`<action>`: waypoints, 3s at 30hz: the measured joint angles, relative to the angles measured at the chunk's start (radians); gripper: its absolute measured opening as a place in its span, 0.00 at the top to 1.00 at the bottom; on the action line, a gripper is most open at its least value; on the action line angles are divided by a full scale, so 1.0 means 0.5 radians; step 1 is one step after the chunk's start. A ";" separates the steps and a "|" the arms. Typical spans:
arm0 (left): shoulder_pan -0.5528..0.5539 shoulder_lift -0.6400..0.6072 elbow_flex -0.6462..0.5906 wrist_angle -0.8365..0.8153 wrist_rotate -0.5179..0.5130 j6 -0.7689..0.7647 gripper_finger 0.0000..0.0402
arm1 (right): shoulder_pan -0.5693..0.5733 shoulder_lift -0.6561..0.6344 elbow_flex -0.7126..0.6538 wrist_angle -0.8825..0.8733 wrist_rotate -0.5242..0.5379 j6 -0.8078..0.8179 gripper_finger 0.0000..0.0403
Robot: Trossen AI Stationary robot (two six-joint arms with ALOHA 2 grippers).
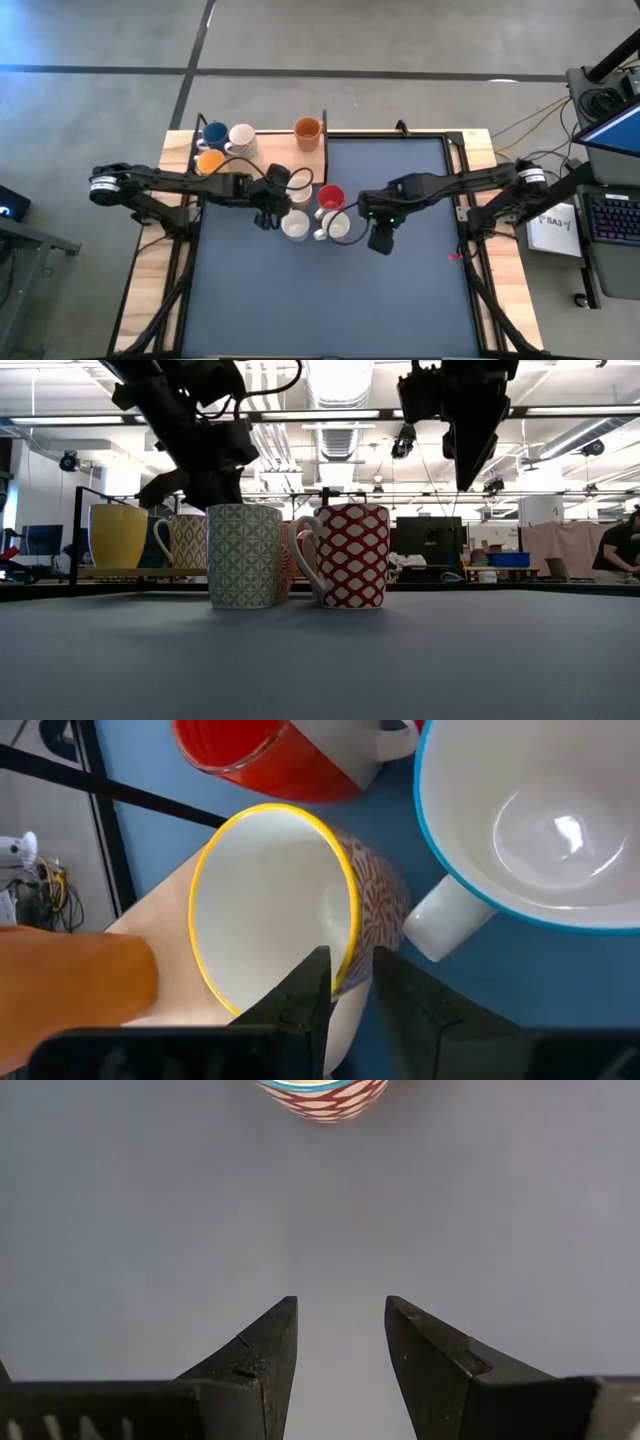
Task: Place coffee mugs
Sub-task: Put the brown patterned mug on the shelf
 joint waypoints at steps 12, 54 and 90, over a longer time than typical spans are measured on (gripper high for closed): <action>0.033 0.104 0.004 0.062 0.017 -0.026 0.85 | 0.000 -0.022 -0.002 0.045 0.007 0.003 0.65; 0.399 -0.237 0.383 -0.961 0.180 -0.375 0.99 | 0.000 -0.022 -0.109 0.055 0.015 -0.039 0.65; 0.838 -0.324 0.297 -1.235 0.180 -0.731 0.97 | 0.000 -0.023 -0.150 0.140 0.015 -0.040 0.65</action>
